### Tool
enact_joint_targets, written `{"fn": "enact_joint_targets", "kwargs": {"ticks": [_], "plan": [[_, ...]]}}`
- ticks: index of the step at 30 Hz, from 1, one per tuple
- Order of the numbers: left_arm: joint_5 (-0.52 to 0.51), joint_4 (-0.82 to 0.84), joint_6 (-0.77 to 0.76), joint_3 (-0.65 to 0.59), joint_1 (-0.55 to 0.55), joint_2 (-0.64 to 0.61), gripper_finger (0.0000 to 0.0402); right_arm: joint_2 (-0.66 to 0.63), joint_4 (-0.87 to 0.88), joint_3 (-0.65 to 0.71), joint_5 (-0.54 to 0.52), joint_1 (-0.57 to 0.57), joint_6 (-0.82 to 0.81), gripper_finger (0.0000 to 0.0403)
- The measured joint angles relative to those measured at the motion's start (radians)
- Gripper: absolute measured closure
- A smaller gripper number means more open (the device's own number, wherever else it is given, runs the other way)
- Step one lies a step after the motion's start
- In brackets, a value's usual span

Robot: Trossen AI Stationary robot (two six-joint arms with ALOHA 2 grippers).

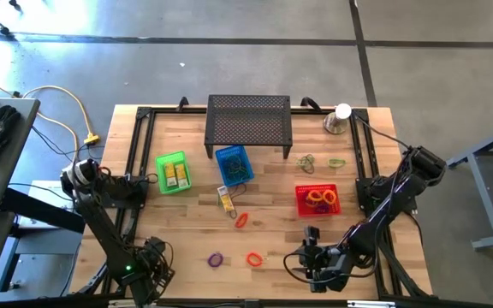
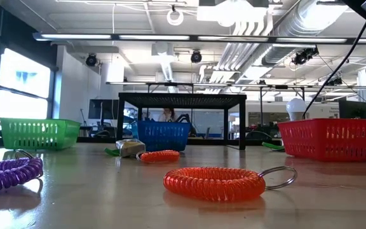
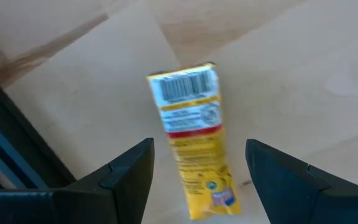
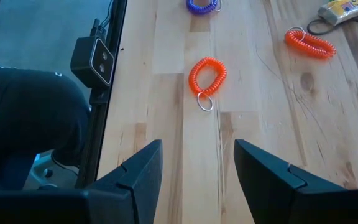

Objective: Pick & Place Office Desk Supplies
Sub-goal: Put the yellow crayon box into the green basket

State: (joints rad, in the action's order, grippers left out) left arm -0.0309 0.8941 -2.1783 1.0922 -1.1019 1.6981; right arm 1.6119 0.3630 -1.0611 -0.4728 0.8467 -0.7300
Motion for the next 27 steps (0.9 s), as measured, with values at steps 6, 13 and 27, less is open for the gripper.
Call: {"fn": "enact_joint_targets", "kwargs": {"ticks": [6, 13, 27], "plan": [[0.003, -0.014, -0.049, -0.025, 0.000, 0.000, 0.0158, 0.000, 0.000, 0.000, 0.000, 0.000, 0.000, 0.0215], [0.002, -0.055, -0.066, -0.064, 0.000, 0.000, 0.0158, 0.000, 0.000, 0.000, 0.000, 0.000, 0.000, 0.0215], [0.023, -0.140, 0.109, -0.095, 0.013, -0.001, 0.0214, 0.000, -0.017, 0.000, 0.000, 0.000, -0.011, 0.0215]]}}
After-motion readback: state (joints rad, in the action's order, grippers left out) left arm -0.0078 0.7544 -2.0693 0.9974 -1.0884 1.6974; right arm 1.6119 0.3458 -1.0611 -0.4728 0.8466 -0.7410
